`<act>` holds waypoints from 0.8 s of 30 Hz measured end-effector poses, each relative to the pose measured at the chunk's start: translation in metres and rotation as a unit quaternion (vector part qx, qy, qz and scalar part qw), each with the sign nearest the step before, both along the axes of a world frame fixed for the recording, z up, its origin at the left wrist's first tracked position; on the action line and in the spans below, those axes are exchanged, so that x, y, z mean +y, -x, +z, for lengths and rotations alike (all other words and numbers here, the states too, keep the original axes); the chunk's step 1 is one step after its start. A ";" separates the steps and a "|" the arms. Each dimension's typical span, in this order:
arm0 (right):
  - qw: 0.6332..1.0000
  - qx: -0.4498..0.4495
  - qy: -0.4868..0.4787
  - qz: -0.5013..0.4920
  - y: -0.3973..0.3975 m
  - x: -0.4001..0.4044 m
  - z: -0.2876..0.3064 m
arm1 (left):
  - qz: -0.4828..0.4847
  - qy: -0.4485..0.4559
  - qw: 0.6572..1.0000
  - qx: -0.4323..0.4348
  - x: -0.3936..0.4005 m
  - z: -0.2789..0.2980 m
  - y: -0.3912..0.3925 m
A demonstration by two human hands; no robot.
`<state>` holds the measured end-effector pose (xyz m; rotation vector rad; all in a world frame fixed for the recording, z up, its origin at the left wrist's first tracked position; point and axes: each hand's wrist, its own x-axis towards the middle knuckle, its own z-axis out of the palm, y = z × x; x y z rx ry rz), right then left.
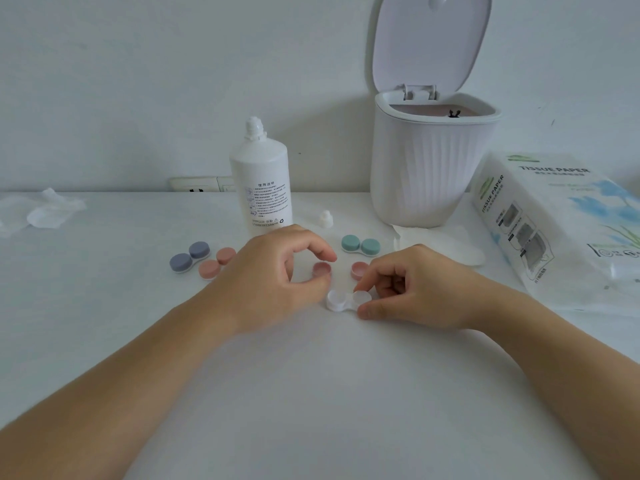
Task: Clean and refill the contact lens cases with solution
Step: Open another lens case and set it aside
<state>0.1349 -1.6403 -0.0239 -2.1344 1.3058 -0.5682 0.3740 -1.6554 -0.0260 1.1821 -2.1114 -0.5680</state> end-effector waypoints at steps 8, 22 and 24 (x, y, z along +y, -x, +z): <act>0.999 -0.039 -0.024 -0.007 0.004 0.002 0.002 | -0.070 -0.033 0.997 -0.025 0.004 0.004 0.002; 0.997 -0.073 -0.029 -0.002 0.006 0.004 0.005 | -0.068 -0.060 0.996 -0.013 0.000 0.000 0.004; 0.997 -0.073 -0.030 -0.008 0.006 0.003 0.006 | -0.062 -0.057 0.996 -0.013 0.000 0.000 0.004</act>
